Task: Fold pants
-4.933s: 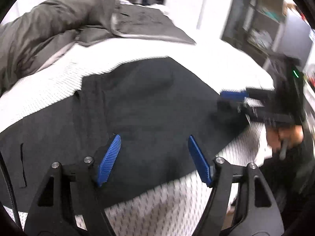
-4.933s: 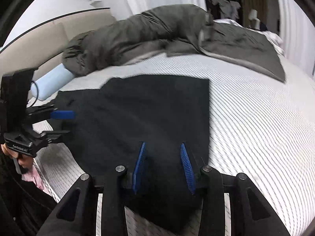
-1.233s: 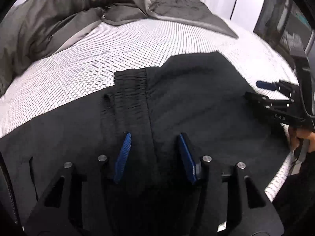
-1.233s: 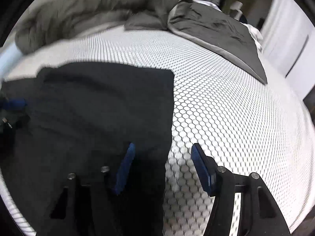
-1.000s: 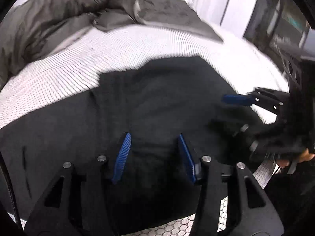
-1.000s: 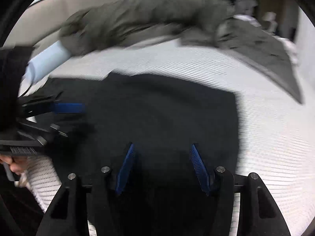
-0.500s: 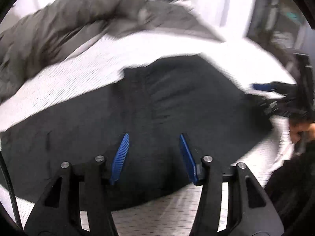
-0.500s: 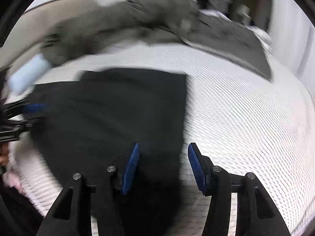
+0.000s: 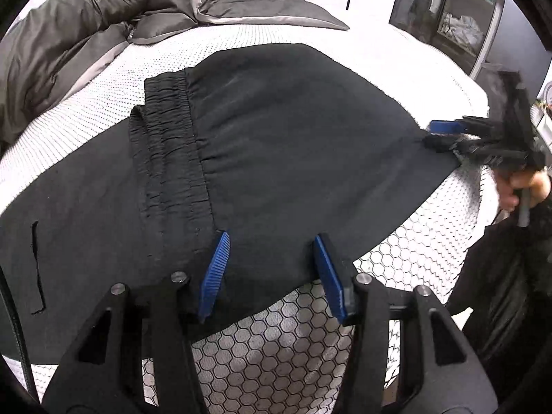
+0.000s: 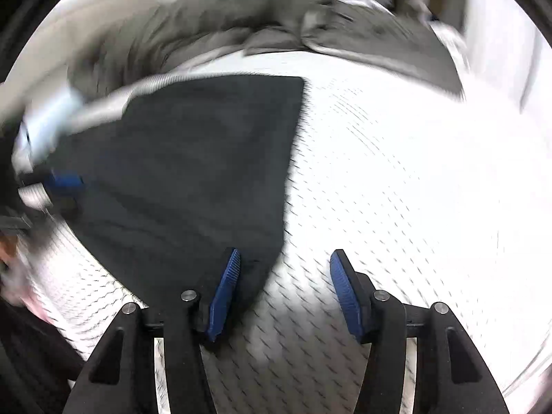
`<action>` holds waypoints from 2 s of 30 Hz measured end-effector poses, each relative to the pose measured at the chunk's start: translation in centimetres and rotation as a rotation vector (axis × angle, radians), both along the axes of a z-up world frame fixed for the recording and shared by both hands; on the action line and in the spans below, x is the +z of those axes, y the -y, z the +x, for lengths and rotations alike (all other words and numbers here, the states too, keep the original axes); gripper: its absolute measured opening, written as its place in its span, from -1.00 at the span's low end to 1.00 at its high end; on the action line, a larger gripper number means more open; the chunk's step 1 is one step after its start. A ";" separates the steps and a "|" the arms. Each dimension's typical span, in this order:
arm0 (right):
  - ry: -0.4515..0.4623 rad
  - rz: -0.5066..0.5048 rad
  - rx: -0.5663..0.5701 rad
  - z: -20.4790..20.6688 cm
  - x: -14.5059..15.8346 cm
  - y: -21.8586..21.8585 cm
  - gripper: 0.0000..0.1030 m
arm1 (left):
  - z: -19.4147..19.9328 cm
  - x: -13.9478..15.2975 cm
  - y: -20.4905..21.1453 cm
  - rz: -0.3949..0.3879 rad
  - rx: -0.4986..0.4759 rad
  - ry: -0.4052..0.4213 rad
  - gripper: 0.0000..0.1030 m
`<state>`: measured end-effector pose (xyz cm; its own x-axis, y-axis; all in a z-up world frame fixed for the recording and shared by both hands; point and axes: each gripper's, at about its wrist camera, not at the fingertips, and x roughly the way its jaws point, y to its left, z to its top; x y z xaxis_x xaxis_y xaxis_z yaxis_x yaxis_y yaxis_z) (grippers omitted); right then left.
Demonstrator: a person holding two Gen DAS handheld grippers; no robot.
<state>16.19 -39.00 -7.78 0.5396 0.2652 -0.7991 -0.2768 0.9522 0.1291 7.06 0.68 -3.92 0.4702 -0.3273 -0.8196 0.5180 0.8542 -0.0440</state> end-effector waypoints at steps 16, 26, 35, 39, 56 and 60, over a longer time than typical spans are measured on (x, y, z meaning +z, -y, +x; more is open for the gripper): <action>-0.044 0.421 0.044 -2.7 2.4 0.6 -0.86 | 0.8 0.5 0.3 -0.037 0.034 -0.017 -0.04; 0.055 0.283 -0.034 -5.3 3.9 1.3 -0.62 | 0.2 2.5 -2.0 -0.070 0.079 0.047 0.00; 0.097 -0.037 0.195 -3.8 3.4 -10.8 -0.61 | 4.0 -0.3 0.9 -0.044 0.194 0.005 0.24; 0.112 -0.138 0.162 -4.5 1.7 -9.7 -0.53 | 3.1 -0.1 -0.3 -0.026 0.188 0.018 0.25; 0.095 0.250 -0.071 -5.6 5.3 -0.6 0.65 | -4.3 2.6 -22.5 -0.524 0.857 0.075 0.66; 0.096 0.241 -0.052 -6.0 5.4 -1.0 0.65 | -4.8 0.5 -26.2 -0.629 1.052 0.011 0.66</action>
